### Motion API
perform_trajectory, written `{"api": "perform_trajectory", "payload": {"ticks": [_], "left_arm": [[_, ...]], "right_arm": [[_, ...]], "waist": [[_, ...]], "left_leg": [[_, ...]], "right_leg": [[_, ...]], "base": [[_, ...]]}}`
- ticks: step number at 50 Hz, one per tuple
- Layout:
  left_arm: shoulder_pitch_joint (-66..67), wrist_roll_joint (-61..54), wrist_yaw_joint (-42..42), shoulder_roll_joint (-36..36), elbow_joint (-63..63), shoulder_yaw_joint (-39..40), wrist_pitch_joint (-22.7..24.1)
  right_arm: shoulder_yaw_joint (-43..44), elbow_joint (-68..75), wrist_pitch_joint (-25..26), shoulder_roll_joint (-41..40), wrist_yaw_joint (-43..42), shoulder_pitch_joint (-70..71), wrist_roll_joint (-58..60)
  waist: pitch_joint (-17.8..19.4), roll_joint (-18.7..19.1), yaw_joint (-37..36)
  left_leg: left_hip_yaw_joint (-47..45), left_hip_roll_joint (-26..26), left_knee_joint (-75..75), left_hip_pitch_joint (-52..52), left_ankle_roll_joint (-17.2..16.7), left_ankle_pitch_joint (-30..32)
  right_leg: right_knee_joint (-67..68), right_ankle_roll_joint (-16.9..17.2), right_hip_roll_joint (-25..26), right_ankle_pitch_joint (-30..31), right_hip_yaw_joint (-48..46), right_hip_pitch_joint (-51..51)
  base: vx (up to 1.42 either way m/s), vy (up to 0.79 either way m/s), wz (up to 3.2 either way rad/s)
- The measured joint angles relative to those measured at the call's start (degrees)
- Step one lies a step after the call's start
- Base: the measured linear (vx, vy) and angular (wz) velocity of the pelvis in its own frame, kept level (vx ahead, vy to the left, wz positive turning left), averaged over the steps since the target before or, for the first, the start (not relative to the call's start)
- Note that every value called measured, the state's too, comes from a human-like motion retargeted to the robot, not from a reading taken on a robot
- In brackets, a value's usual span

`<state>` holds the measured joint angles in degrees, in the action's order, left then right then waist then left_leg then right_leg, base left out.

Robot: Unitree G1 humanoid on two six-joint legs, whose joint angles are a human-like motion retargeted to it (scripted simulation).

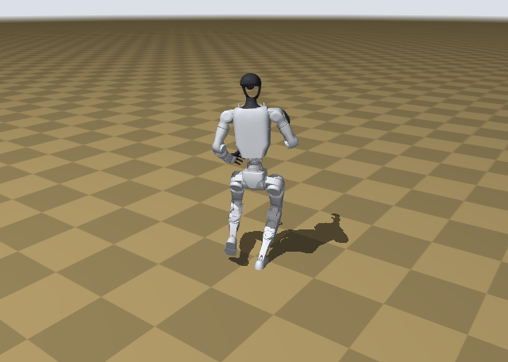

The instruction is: Sport exercise

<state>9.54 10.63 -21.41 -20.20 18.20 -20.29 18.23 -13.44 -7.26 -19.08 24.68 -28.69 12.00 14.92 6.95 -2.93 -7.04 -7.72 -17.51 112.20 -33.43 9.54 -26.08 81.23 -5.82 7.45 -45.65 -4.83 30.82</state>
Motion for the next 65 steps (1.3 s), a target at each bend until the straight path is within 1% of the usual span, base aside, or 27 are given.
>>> {"api": "perform_trajectory", "payload": {"ticks": [2, 5, 9, 10, 12, 13, 15, 18, 20, 21, 23, 26, 30, 32, 35, 38, 40, 42, 43, 47, 50, 52, 55, 58, 60, 62, 65], "left_arm": [[-0.15, 0.4, -0.45, -0.09, -0.31, 1.44, 0.21], [0.88, 0.29, 0.26, -0.45, -2.15, 2.54, 1.16], [2.19, -0.84, 1.54, -0.71, -5.33, 2.58, 2.81], [2.33, -1.16, 1.64, -0.66, -6.06, 2.48, 3.16], [1.88, -1.73, 1.26, -0.57, -7.67, 2.18, 3.47], [1.41, -1.7, 0.9, -0.63, -8.66, 2.13, 3.55], [-0.18, -1.05, -0.3, -1.04, -10.86, 2.22, 3.68], [-4.37, 1.87, -3.11, -2.21, -13.66, 2.88, 3.71], [-8.49, 4.42, -5.37, -3.26, -14.69, 3.49, 3.2], [-10.34, 5.06, -6.32, -3.39, -14.78, 3.76, 2.72], [-12.83, 5.53, -7.7, -3.16, -15.04, 4.29, 2.06], [-13.05, 4.48, -7.91, -1.61, -15.24, 4.92, 2.11], [-11.12, 2.66, -6.38, 0.48, -14.45, 4.59, 3.39], [-10.43, 2.01, -5.51, 0.63, -13.81, 4.05, 3.8], [-9.33, 1.81, -4.63, 0.31, -13.3, 3.17, 4.03], [-8.47, 2.67, -4.77, -0.56, -12.16, 2.87, 3.57], [-8.35, 3.76, -4.95, -1.01, -10.42, 2.84, 3.27], [-7.11, 3.91, -4.62, -0.89, -8.26, 2.84, 3.07], [-6.17, 3.68, -4.32, -0.71, -7.24, 2.66, 3.06], [-2.24, 1.77, -1.62, 0.09, -4.39, 1.12, 3.98], [-0.35, 0.2, 0.54, -0.04, -3.6, -0.01, 4.05], [0.37, -0.52, 1.22, -0.36, -3.49, -0.07, 3.63], [0.68, -1.02, 1.25, -0.68, -2.99, 0.68, 2.63], [0.53, -0.33, 0.58, -0.39, -1.99, 2.16, 2.06], [1.1, -0.04, 0.44, -0.21, -2.0, 3.04, 2.25], [2.31, -0.37, 0.78, -0.28, -2.98, 3.65, 3.05], [4.52, -1.49, 1.58, -0.55, -4.82, 4.2, 4.49]], "right_arm": [[0.67, 0.09, 0.63, 0.58, -1.89, 3.69, 1.01], [0.26, 0.7, 0.29, -0.03, -2.01, 4.28, 0.55], [-2.69, 3.67, -0.54, -2.05, 1.78, -0.47, -0.59], [-3.56, 4.7, -0.69, -2.41, 3.02, -1.87, -0.61], [-5.01, 7.01, -1.04, -2.78, 5.45, -4.39, -0.16], [-5.6, 8.07, -1.16, -2.86, 6.47, -5.58, 0.15], [-6.46, 10.02, -1.06, -2.98, 7.9, -7.9, 0.87], [-6.63, 12.91, 0.2, -3.36, 8.97, -11.71, 2.41], [-6.09, 14.97, 1.14, -3.54, 9.57, -14.06, 3.62], [-5.84, 15.84, 1.37, -3.42, 9.88, -15.28, 3.88], [-5.5, 16.97, 1.56, -2.97, 10.42, -17.9, 3.83], [-5.3, 17.41, 1.28, -1.96, 11.25, -21.45, 2.4], [-4.87, 17.62, 0.86, -1.19, 12.42, -24.52, 0.38], [-4.31, 17.42, 0.57, -0.96, 12.62, -25.19, -0.1], [-3.16, 16.3, 0.03, -0.72, 11.84, -25.31, -0.15], [-2.21, 14.73, -0.42, -0.58, 10.54, -24.19, 1.05], [-1.47, 13.52, -0.3, -0.89, 9.65, -22.7, 1.69], [-1.49, 12.53, -0.43, -1.56, 9.25, -21.25, 1.0], [-1.75, 11.95, -0.61, -1.87, 9.24, -20.55, 0.48], [-3.41, 9.66, -1.65, -2.57, 10.24, -17.97, -2.36], [-3.79, 7.01, -2.27, -2.44, 9.19, -15.08, -3.15], [-3.27, 5.1, -2.37, -1.87, 7.18, -12.41, -2.32], [-1.99, 3.66, -1.4, -0.64, 3.51, -7.3, 0.25], [-0.8, 4.06, -0.15, 0.39, 0.43, -2.13, 2.8], [-0.26, 4.45, 0.14, 0.5, -1.07, -0.18, 3.6], [-0.17, 4.79, 0.03, 0.23, -1.55, 0.06, 3.28], [-1.08, 5.81, -0.71, -0.73, -0.83, -1.46, 2.11]], "waist": [[0.73, -0.61, -1.22], [0.15, -2.3, -2.03], [-1.66, -5.61, -1.26], [-2.05, -6.46, -0.77], [-2.46, -8.37, 0.98], [-2.52, -9.31, 1.93], [-2.26, -10.77, 3.56], [-1.02, -11.57, 5.09], [0.59, -11.8, 5.76], [1.19, -11.58, 6.03], [1.72, -10.81, 6.75], [1.04, -8.98, 8.17], [-0.52, -6.22, 9.78], [-1.05, -4.71, 9.97], [-1.09, -3.26, 9.82], [-0.21, -3.19, 9.28], [1.3, -4.26, 8.83], [1.87, -4.46, 8.4], [1.74, -4.19, 8.2], [0.29, -2.23, 7.52], [-0.74, -0.08, 6.19], [-0.83, 0.73, 4.91], [0.01, 1.53, 2.53], [1.2, 1.43, 0.45], [1.17, 0.82, -0.43], [0.54, -0.46, -0.83], [-1.04, -2.75, -0.92]], "left_leg": [[0.28, 0.5, 0.11, -4.93, 1.0, -1.41], [-2.16, 3.81, -6.22, -9.32, 1.04, -3.2], [-6.15, 12.19, -23.27, -9.52, -2.21, -3.78], [-6.97, 14.53, -27.95, -9.1, -3.21, -3.39], [-8.33, 19.6, -36.33, -7.38, -4.37, -2.19], [-8.67, 21.99, -39.42, -6.24, -4.44, -1.9], [-8.42, 25.92, -42.55, -3.85, -3.22, -3.47], [-6.74, 29.07, -40.09, -1.09, 1.31, -11.56], [-5.81, 30.43, -39.09, 1.55, 3.84, -16.54], [-5.4, 30.6, -39.36, 3.28, 4.36, -17.63], [-4.51, 30.52, -40.47, 6.74, 4.08, -17.89], [-3.19, 29.07, -43.07, 11.18, 0.44, -13.16], [-1.84, 25.66, -43.79, 14.32, -5.37, -5.32], [-1.47, 23.72, -43.03, 15.64, -6.57, -4.35], [-1.76, 21.59, -42.22, 18.35, -6.06, -7.25], [-2.25, 21.94, -42.09, 21.33, -3.32, -16.0], [-3.02, 23.54, -43.47, 23.84, -1.39, -19.43], [-3.37, 23.41, -42.93, 25.14, -1.23, -18.44], [-3.28, 22.75, -42.05, 25.22, -1.91, -16.68], [-2.42, 17.43, -32.91, 21.1, -6.65, -3.14], [-1.59, 11.5, -21.27, 15.76, -7.15, 2.87], [-1.07, 7.66, -13.68, 12.35, -6.0, 4.0], [0.86, 3.21, -4.1, 6.66, -4.2, 3.73], [2.07, 1.93, 0.21, 0.15, -2.24, 1.76], [1.29, 2.53, -0.69, -3.83, -1.14, -0.26], [-0.79, 4.59, -5.3, -6.53, -0.9, -2.26], [-4.42, 9.11, -16.8, -8.65, -2.03, -4.69]], "right_leg": [[-1.03, -0.06, -0.4, -1.49, 0.46, -1.58], [-2.9, 3.25, -2.54, 1.94, 1.2, -3.88], [-1.37, 10.36, -7.81, 13.66, 2.2, -4.83], [0.1, 11.75, -9.58, 16.54, 2.35, -4.82], [4.73, 13.17, -14.28, 20.42, 2.48, -5.04], [7.56, 13.35, -16.59, 21.68, 2.66, -5.12], [14.07, 13.02, -20.37, 22.77, 3.26, -5.17], [24.58, 11.33, -23.64, 22.25, 4.47, -3.79], [29.75, 10.2, -24.44, 22.05, 6.04, -1.53], [31.04, 9.47, -24.11, 21.79, 6.82, 0.16], [32.05, 7.99, -22.98, 20.88, 7.74, 3.6], [28.17, 6.72, -19.82, 19.71, 7.12, 8.05], [17.72, 6.98, -14.79, 18.3, 4.43, 12.2], [12.66, 7.46, -12.37, 17.59, 3.31, 13.78], [8.87, 7.47, -10.56, 16.58, 2.13, 15.49], [11.51, 6.49, -11.64, 14.69, 1.48, 15.86], [14.07, 6.28, -13.36, 14.41, 2.08, 14.68], [14.85, 5.8, -13.43, 15.04, 2.2, 12.76], [14.32, 5.76, -12.88, 15.49, 1.95, 11.72], [8.35, 6.14, -8.64, 16.72, 0.42, 7.88], [4.01, 5.4, -4.49, 14.59, -0.53, 5.58], [2.6, 3.75, -2.31, 10.38, -0.4, 3.94], [1.45, 0.38, 0.35, 2.19, 0.17, 1.37], [0.37, -0.8, 1.06, -1.99, 0.99, -0.87], [-0.94, 0.17, 0.33, -2.0, 1.51, -2.43], [-2.56, 2.69, -1.45, 0.02, 2.18, -4.4], [-4.57, 7.95, -4.79, 6.53, 3.05, -6.77]], "base": [[-0.02, -0.02, -0.1], [0.01, 0.05, 0.1], [0.01, 0.1, 0.23], [0.0, 0.09, 0.24], [0.0, 0.09, 0.29], [-0.01, 0.08, 0.26], [-0.01, 0.07, 0.17], [-0.02, 0.06, 0.03], [-0.03, 0.06, -0.06], [0.0, 0.0, 0.0], [-0.02, 0.03, -0.22], [0.0, -0.02, -0.27], [0.0, -0.06, -0.25], [0.0, -0.05, -0.26], [0.0, -0.03, -0.25], [-0.01, -0.01, -0.2], [0.0, 0.0, -0.09], [0.02, -0.03, -0.27], [0.02, -0.05, -0.31], [-0.03, -0.09, -0.27], [-0.05, -0.09, -0.29], [-0.04, -0.09, -0.4], [-0.05, -0.09, -0.49], [-0.06, -0.05, -0.39], [-0.02, 0.0, -0.12], [0.01, 0.06, -0.04], [0.02, 0.09, -0.01]]}}
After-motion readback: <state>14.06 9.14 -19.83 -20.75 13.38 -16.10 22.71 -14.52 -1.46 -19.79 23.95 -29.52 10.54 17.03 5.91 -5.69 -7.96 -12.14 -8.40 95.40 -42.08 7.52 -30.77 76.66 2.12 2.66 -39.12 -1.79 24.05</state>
